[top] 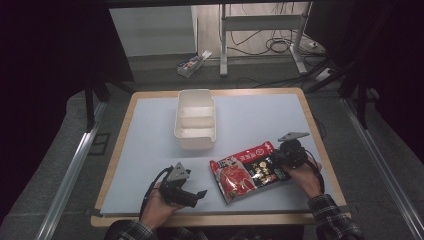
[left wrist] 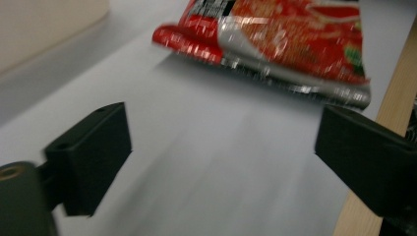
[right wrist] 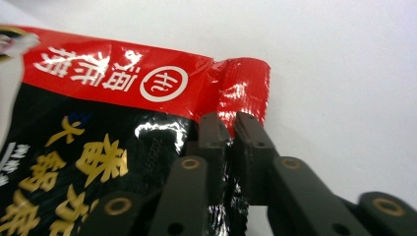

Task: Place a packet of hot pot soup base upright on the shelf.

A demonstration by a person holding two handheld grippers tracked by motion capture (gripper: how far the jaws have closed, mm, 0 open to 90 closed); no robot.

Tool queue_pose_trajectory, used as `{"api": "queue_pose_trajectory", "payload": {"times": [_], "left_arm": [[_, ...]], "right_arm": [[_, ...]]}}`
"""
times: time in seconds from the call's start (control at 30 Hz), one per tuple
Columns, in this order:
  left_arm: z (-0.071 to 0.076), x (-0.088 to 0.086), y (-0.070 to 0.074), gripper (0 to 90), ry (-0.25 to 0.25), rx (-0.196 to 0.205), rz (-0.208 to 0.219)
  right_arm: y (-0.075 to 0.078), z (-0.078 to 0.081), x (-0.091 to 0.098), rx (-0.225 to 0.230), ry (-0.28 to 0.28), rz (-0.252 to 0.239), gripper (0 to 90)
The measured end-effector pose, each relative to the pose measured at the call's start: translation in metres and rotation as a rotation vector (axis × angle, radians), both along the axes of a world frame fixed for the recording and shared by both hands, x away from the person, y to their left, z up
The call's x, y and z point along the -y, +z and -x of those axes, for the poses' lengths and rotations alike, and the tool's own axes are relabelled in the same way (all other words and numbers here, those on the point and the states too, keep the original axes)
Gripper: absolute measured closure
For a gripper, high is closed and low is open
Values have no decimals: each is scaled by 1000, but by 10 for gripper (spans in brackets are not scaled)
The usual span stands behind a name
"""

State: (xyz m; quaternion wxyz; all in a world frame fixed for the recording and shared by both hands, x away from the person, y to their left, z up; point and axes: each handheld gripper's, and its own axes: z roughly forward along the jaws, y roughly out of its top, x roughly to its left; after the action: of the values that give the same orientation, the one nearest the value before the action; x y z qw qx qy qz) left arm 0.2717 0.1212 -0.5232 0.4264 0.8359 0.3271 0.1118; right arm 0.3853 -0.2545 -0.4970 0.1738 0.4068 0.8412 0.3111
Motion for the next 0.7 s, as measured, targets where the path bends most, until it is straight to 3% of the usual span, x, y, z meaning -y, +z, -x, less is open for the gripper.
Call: {"api": "queue_pose_trajectory", "payload": {"times": [0.1,0.23,0.4,0.53,0.7], "left_arm": [[-8,14,5,245,-52,32,-12],[-18,32,7,480,-118,36,24],[-24,49,8,699,-152,67,24],[-29,58,4,798,-159,61,21],[-32,64,-5,838,-164,33,-5]], "right_arm": [[1,4,4,5,-4,1,707],[3,11,12,30,7,20,581],[5,18,23,25,5,-5,407],[3,24,28,-15,37,-45,245],[-2,38,33,-37,63,-48,121]]}}
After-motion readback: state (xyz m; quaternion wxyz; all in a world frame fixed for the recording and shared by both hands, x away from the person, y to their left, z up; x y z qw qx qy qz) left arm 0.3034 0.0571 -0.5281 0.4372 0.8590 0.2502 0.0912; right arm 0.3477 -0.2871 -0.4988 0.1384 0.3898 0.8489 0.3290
